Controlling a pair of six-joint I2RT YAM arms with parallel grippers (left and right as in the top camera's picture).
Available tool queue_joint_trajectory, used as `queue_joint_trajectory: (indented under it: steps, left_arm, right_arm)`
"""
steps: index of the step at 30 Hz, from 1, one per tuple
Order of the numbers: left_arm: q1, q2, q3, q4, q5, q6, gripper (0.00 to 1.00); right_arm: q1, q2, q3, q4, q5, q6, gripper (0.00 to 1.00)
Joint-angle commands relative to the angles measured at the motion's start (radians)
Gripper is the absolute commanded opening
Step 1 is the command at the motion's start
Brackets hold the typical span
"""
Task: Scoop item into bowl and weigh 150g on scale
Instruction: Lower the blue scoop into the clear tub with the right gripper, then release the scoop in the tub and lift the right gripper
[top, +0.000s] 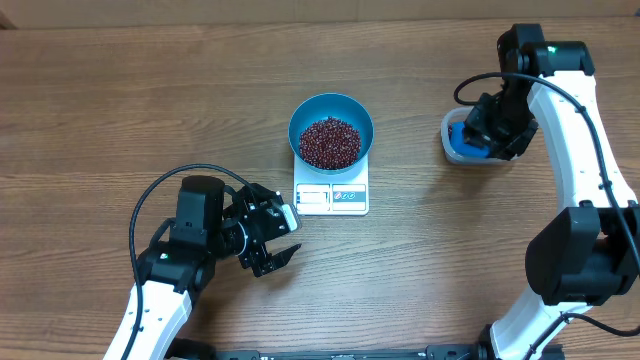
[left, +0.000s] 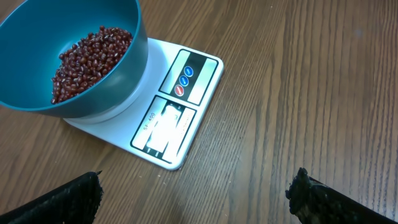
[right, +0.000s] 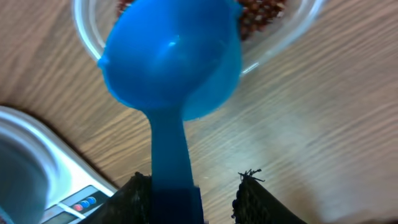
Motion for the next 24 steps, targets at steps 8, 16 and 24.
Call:
queue_joint_trajectory:
  steps: [8, 16, 24]
  left_arm:
    - [0.004, 0.008, -0.004, 0.0, 0.016, 0.019, 1.0]
    - [0.004, 0.008, -0.004, 0.0, 0.016, 0.019, 1.0]
    - [0.004, 0.008, -0.004, 0.0, 0.016, 0.019, 1.0]
  right_arm:
    - [0.002, -0.034, -0.002, -0.024, 0.086, -0.113, 0.53]
    - [0.002, -0.034, -0.002, -0.008, 0.085, -0.109, 0.54]
    - [0.002, -0.034, 0.044, 0.011, 0.106, -0.098, 0.6]
